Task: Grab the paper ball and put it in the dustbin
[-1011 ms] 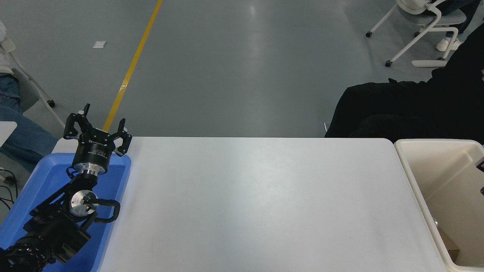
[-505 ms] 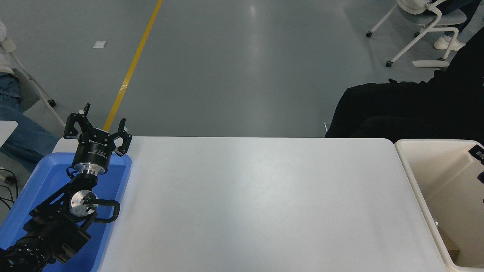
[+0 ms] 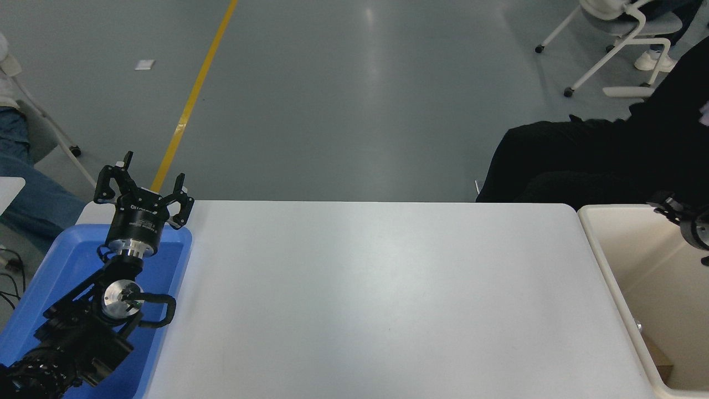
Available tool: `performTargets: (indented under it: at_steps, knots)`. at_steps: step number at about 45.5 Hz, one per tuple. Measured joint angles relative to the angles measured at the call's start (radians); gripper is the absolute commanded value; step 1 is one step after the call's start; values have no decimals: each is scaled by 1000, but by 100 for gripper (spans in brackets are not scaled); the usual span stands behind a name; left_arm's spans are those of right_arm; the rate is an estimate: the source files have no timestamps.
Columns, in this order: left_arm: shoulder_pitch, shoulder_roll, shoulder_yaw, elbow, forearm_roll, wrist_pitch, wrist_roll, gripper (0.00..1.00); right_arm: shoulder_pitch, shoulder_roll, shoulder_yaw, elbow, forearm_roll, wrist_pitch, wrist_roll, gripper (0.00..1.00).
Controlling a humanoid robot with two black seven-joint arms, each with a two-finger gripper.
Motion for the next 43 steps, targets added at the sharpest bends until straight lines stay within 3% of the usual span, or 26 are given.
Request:
performTargets:
  at_steps: [21,43]
  knots:
    - [0,0,0,0,-1,2,-2,99,491,192,-102,195,3,592,5,100]
    - [0,-1,0,0,0,2,-1,99,818,413,25,345,8,737,5,100]
